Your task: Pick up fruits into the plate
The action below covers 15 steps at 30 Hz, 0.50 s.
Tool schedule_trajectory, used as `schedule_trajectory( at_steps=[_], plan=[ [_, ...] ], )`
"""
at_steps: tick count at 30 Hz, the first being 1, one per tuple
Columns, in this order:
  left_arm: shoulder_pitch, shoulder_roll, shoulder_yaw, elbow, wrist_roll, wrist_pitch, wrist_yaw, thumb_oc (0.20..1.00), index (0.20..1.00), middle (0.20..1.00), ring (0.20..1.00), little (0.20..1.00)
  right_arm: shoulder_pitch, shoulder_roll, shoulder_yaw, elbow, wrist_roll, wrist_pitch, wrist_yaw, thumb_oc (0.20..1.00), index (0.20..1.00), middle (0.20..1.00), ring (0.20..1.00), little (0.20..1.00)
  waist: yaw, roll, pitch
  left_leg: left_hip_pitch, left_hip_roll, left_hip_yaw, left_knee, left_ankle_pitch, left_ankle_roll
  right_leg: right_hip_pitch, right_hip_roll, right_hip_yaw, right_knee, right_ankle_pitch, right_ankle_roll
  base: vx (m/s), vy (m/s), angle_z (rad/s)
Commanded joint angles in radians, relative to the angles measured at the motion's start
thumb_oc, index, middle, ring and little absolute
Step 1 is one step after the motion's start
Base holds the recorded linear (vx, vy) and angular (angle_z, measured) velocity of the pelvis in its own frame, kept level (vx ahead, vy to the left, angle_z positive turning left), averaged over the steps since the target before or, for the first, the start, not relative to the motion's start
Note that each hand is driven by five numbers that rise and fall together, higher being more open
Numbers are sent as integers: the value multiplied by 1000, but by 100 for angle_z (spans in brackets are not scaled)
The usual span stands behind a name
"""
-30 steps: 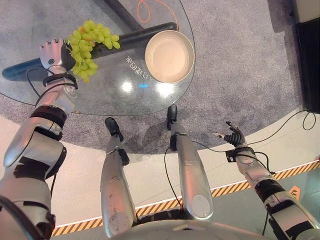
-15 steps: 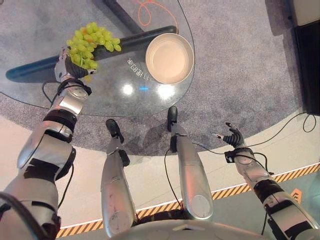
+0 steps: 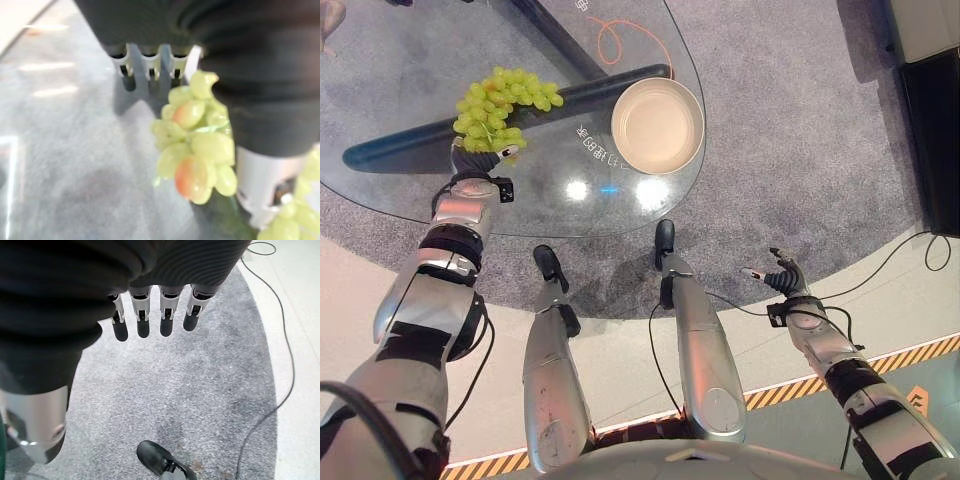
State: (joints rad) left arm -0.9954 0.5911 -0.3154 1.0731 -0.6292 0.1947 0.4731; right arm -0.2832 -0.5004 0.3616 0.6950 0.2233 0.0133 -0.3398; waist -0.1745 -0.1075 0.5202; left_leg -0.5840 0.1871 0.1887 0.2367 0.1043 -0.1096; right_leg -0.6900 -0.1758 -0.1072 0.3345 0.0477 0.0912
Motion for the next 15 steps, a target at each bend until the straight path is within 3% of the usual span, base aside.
schedule_trajectory(
  at_steps=[1,8,15],
  plan=[
    [36,-11,69,26,-54,16,99,1000,1000,1000,1000,1000,61,7,-12,-37,1,12,-29,1000,1000,1000,1000,1000,-21,-3,0,-70,-54,19,136,-148,13,26,79,-26,5,-81,-18,4,-30,-1],
    [-44,30,30,97,130,94,223,1000,1000,1000,1000,1000,61,-8,8,-27,28,3,-22,1000,1000,1000,1000,1000,-33,-13,0,-90,-55,12,142,-145,16,9,92,-12,10,-81,-25,0,0,0],
    [-98,57,7,183,124,132,207,1000,1000,1000,1000,1000,52,-9,25,-26,46,-8,-26,1000,1000,1000,1000,1000,-41,-19,0,-104,-54,8,148,-143,14,-4,97,-7,10,-80,-29,-2,-14,-5]
  ],
)
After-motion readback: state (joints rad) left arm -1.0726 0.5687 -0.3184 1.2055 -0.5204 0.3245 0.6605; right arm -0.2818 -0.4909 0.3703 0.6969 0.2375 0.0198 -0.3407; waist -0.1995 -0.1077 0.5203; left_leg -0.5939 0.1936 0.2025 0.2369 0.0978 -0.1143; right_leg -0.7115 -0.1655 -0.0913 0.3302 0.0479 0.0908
